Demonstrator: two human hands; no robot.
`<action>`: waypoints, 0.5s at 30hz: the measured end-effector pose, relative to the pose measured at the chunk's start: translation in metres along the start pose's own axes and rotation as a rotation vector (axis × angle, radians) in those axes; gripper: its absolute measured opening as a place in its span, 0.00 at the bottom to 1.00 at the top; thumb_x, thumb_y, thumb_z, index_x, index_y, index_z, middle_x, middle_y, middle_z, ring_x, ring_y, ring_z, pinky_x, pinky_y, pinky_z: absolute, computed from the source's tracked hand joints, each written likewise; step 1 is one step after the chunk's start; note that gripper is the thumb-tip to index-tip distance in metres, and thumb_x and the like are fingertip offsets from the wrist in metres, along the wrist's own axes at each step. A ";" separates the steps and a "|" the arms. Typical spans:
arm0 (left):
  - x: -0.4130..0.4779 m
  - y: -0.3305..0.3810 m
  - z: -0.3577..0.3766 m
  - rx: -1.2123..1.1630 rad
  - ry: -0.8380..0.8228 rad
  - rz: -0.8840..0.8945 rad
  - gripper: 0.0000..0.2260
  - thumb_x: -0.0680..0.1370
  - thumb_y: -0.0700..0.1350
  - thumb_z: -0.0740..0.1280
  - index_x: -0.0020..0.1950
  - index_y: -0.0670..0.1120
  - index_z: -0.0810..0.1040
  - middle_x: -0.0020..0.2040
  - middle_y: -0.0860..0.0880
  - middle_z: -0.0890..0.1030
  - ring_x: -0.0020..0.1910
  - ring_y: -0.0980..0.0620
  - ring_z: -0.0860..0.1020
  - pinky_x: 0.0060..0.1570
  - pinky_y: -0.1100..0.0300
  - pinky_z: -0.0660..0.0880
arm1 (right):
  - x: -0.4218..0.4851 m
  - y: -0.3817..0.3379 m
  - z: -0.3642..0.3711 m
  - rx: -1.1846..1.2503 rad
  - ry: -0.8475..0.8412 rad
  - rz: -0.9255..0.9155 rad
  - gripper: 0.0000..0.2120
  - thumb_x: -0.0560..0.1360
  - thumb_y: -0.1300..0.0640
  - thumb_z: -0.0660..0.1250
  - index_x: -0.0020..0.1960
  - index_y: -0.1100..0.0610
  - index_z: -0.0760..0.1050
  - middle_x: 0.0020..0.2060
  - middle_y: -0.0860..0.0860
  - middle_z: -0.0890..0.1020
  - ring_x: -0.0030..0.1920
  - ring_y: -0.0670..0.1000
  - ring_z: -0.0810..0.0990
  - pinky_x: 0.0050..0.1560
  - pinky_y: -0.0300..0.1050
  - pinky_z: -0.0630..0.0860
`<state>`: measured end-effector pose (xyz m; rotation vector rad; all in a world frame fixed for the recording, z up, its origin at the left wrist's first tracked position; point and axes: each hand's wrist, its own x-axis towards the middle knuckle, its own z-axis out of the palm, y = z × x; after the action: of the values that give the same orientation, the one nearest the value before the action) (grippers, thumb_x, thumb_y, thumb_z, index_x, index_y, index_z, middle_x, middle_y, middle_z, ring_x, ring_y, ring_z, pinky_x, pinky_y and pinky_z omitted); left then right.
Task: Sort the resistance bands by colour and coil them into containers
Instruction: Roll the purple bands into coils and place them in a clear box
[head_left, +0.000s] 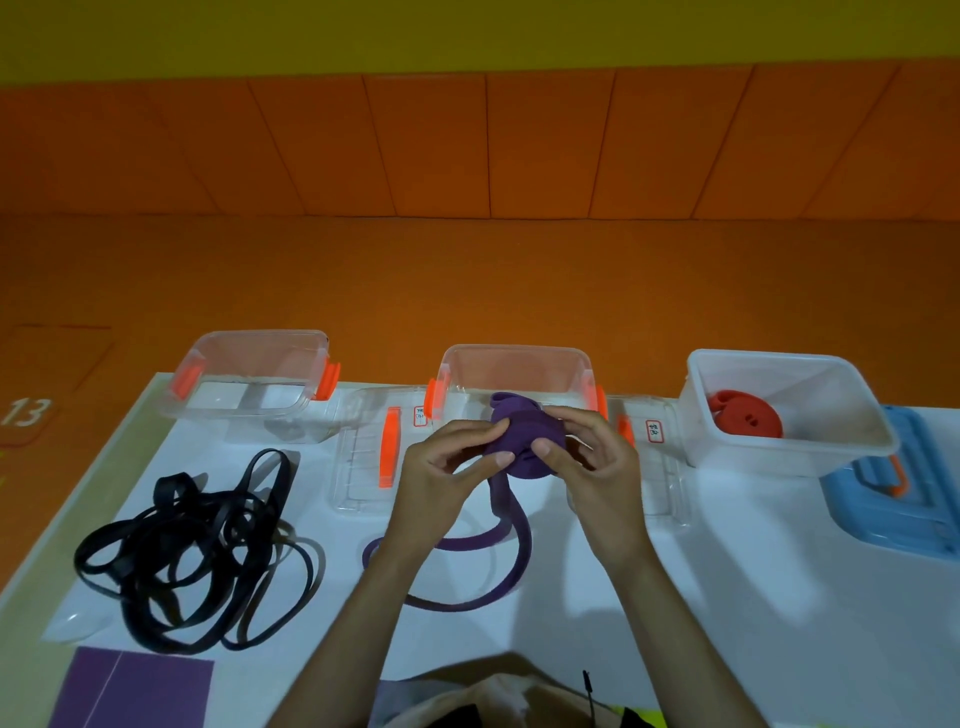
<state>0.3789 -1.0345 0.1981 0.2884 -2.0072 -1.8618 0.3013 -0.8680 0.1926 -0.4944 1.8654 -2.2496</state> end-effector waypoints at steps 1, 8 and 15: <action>0.001 0.001 -0.002 0.005 -0.009 -0.003 0.18 0.74 0.43 0.78 0.56 0.65 0.87 0.57 0.57 0.87 0.59 0.53 0.85 0.56 0.62 0.82 | -0.001 0.001 0.000 0.008 -0.018 0.009 0.14 0.74 0.52 0.78 0.58 0.42 0.84 0.56 0.47 0.87 0.59 0.50 0.86 0.56 0.40 0.82; 0.001 0.005 0.002 -0.053 0.083 0.048 0.15 0.73 0.39 0.81 0.55 0.55 0.87 0.56 0.50 0.87 0.59 0.46 0.86 0.55 0.57 0.84 | 0.002 0.000 -0.008 0.032 -0.056 0.057 0.09 0.76 0.58 0.79 0.51 0.50 0.81 0.52 0.51 0.87 0.55 0.53 0.86 0.53 0.46 0.84; -0.003 0.000 0.011 0.017 0.042 0.088 0.11 0.74 0.40 0.80 0.55 0.49 0.88 0.56 0.52 0.86 0.59 0.47 0.85 0.56 0.57 0.84 | 0.003 -0.008 -0.014 -0.064 -0.088 0.035 0.11 0.72 0.55 0.82 0.50 0.44 0.84 0.50 0.48 0.87 0.54 0.51 0.87 0.47 0.43 0.84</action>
<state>0.3767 -1.0232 0.1977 0.2374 -1.9766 -1.7713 0.2940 -0.8548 0.1984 -0.5562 1.8923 -2.1159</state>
